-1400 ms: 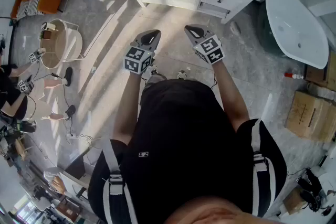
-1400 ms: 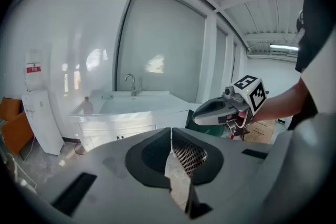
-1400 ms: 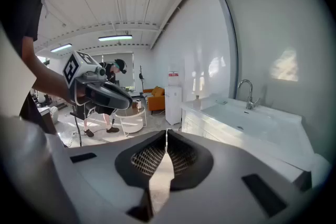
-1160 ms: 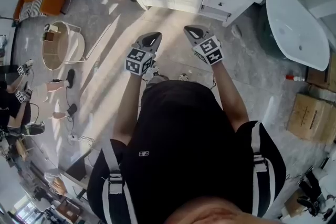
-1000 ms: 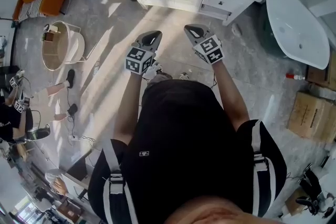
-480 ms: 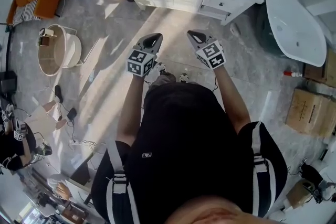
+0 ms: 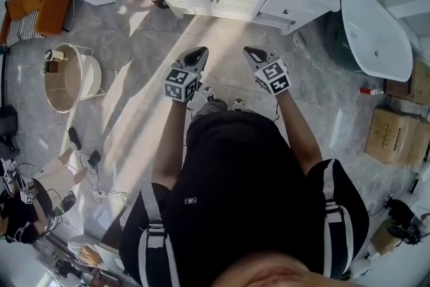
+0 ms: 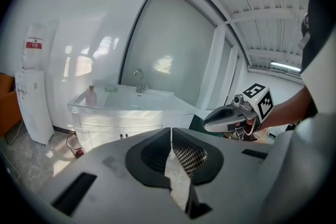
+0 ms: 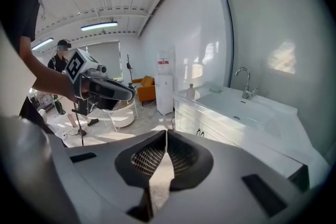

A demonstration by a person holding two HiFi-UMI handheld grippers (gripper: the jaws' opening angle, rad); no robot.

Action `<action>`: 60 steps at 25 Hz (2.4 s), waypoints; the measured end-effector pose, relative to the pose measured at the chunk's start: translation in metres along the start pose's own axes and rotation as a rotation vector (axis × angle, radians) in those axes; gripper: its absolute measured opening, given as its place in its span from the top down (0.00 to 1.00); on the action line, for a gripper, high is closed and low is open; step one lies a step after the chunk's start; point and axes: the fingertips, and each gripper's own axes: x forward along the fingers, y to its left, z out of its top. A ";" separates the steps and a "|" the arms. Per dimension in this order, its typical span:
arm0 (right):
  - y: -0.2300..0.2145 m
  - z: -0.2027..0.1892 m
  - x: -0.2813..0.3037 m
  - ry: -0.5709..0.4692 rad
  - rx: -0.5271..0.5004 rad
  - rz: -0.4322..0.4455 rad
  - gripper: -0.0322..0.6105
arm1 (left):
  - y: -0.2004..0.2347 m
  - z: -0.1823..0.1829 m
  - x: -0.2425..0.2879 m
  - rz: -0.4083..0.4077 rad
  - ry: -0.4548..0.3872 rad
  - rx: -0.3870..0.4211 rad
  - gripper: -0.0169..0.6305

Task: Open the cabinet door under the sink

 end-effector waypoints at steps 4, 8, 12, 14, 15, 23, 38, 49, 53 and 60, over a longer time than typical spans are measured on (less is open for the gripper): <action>0.001 0.008 0.023 0.019 0.017 -0.024 0.85 | 0.028 0.001 0.000 -0.025 0.007 -0.008 0.95; 0.003 0.015 0.044 0.033 0.025 -0.050 0.85 | 0.053 -0.004 -0.001 -0.050 0.024 -0.010 0.95; 0.004 0.018 0.058 0.046 0.030 -0.079 0.85 | 0.073 -0.007 0.000 -0.073 0.041 -0.018 0.95; 0.004 0.016 0.063 0.045 0.045 -0.085 0.85 | 0.079 -0.009 0.000 -0.080 0.050 -0.012 0.95; 0.004 0.013 0.067 0.047 0.053 -0.084 0.85 | 0.081 -0.010 0.000 -0.080 0.054 -0.010 0.95; -0.014 0.008 0.101 0.045 0.083 -0.072 0.85 | 0.116 -0.012 -0.004 -0.032 0.082 0.009 0.95; -0.105 -0.011 0.148 0.098 0.025 0.123 0.85 | 0.146 -0.011 0.077 0.164 0.095 -0.108 0.95; -0.161 -0.081 0.220 0.146 0.034 0.185 0.85 | 0.180 -0.065 0.183 0.197 0.101 -0.139 0.95; -0.172 -0.102 0.249 0.138 0.037 0.196 0.85 | 0.204 -0.090 0.231 0.200 0.087 -0.144 0.95; -0.183 -0.141 0.289 0.148 0.065 0.205 0.85 | 0.249 -0.140 0.301 0.204 0.079 -0.158 0.95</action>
